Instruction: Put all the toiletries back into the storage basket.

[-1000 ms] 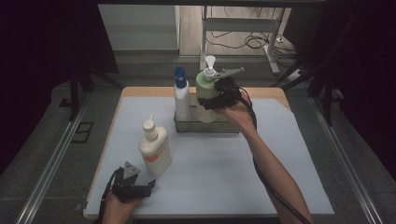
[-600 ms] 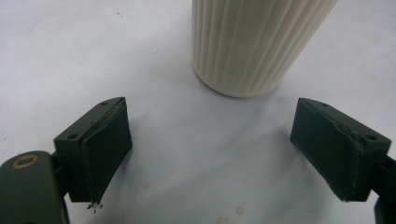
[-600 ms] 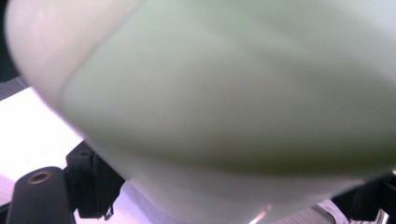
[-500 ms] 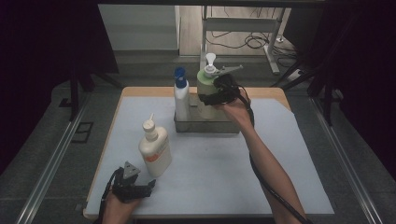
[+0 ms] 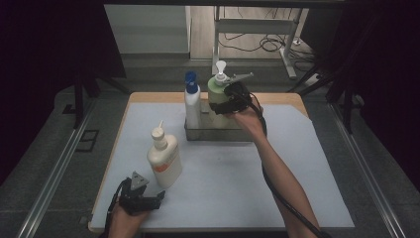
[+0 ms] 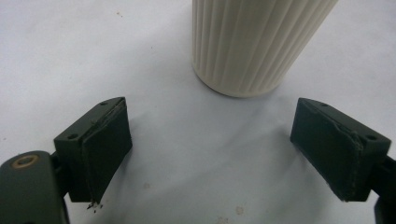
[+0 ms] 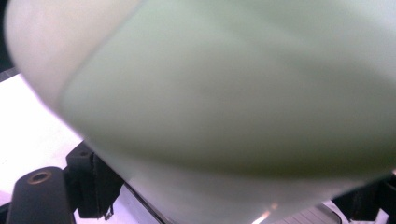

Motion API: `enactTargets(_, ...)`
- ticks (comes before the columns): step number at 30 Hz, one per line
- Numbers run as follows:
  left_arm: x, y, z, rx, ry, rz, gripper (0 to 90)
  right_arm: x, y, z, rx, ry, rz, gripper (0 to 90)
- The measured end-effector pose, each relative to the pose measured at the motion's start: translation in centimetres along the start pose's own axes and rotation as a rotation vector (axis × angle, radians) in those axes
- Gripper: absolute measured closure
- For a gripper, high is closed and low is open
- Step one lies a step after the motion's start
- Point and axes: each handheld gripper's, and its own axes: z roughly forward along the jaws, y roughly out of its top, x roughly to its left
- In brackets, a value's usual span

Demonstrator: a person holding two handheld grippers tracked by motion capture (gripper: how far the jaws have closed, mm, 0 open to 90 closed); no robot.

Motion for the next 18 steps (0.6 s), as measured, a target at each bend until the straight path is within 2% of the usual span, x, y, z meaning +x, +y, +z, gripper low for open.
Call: enactTargets(18, 0.0, 0.0, 0.0, 0.0, 0.0, 0.0, 12.1, -0.3, -1.4, 1.1, 0.049, 0.031, 0.011, 13.1)
